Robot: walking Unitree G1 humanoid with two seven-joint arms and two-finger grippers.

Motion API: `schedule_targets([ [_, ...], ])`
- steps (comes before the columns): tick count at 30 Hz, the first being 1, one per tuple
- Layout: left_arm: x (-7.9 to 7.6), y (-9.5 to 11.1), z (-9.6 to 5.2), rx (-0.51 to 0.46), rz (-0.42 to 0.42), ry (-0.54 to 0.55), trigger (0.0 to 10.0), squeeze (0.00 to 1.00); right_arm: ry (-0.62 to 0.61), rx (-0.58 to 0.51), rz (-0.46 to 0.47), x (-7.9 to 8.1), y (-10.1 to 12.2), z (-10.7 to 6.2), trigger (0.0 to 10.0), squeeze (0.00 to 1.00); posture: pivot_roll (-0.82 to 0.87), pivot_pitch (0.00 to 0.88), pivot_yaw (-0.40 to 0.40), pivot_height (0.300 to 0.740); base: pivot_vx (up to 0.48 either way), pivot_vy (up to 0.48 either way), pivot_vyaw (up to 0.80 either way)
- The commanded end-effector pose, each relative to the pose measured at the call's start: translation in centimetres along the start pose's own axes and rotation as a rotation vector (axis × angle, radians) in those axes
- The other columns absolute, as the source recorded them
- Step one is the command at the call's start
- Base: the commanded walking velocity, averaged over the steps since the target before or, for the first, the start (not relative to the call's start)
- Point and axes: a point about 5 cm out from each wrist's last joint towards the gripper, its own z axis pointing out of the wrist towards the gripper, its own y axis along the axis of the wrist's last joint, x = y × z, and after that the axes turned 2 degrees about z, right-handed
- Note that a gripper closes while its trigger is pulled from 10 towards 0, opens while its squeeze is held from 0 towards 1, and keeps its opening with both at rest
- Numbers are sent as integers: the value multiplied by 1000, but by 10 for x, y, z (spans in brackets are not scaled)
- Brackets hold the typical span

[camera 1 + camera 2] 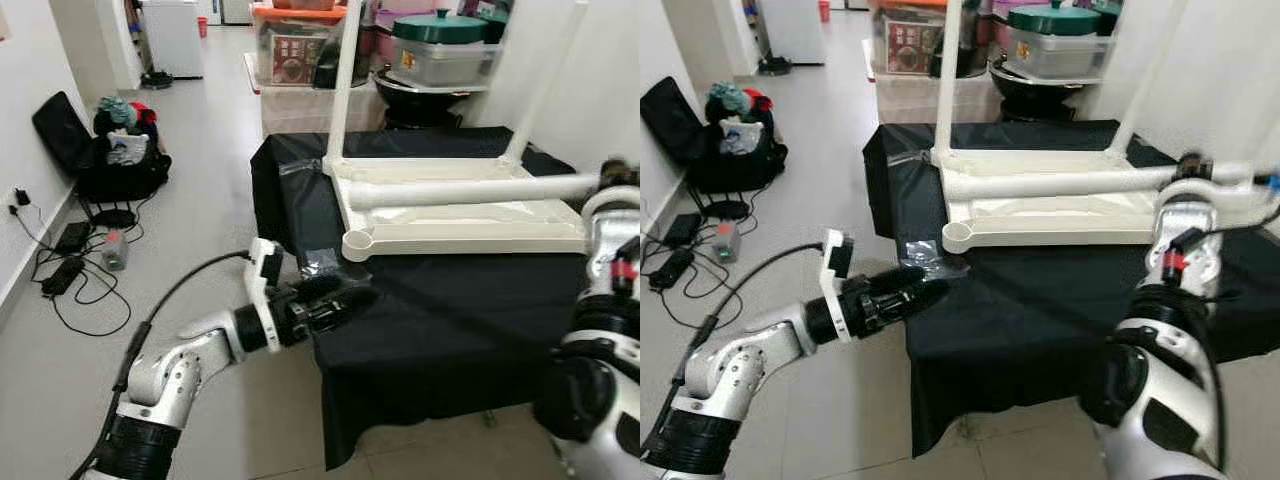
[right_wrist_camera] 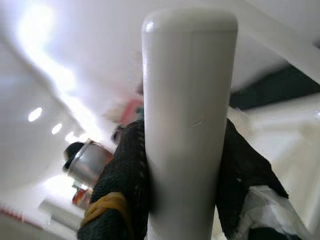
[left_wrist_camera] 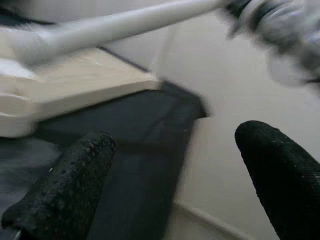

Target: Building children table

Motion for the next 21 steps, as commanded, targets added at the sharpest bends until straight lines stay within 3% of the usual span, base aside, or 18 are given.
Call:
schedule_targets([
  [1,4,-1,2,17,47,42,10000,0,59,34,-71,7,-7,-1,0,0,57,0,-80,740,0,0,0],
  [3,19,16,0,-50,118,190,10000,0,283,5,-372,30,-10,-10,0,0,57,0,-77,740,0,0,0],
  [4,19,16,0,-50,118,190,10000,0,283,5,-372,30,-10,-10,0,0,57,0,-77,740,0,0,0],
  [5,23,23,-2,-76,147,232,10000,0,378,-18,-475,41,-11,-15,0,0,55,0,-76,740,0,0,0],
  [6,25,28,-4,-93,169,255,10000,0,437,-42,-521,49,-10,-19,0,0,52,0,-75,740,0,0,0],
  [13,25,33,-6,-105,221,273,10000,0,499,-61,-542,60,-7,-24,0,0,51,0,-73,740,0,0,0],
  [15,26,41,-7,-88,313,234,10000,0,574,-33,-565,73,-11,-32,0,0,52,0,-71,740,0,0,0],
  [17,26,41,-7,-88,313,234,10000,0,574,-33,-565,73,-11,-32,0,0,52,0,-71,740,0,0,0],
  [19,29,46,-10,-43,425,187,10000,0,637,32,-579,84,-16,-35,0,0,48,0,-68,740,0,0,0],
  [20,29,46,-10,-43,425,187,10000,0,637,32,-579,84,-16,-35,0,0,48,0,-68,740,0,0,0],
  [21,31,50,-10,-25,499,178,10000,0,683,71,-594,91,-18,-36,0,0,45,0,-66,740,0,0,0],
])
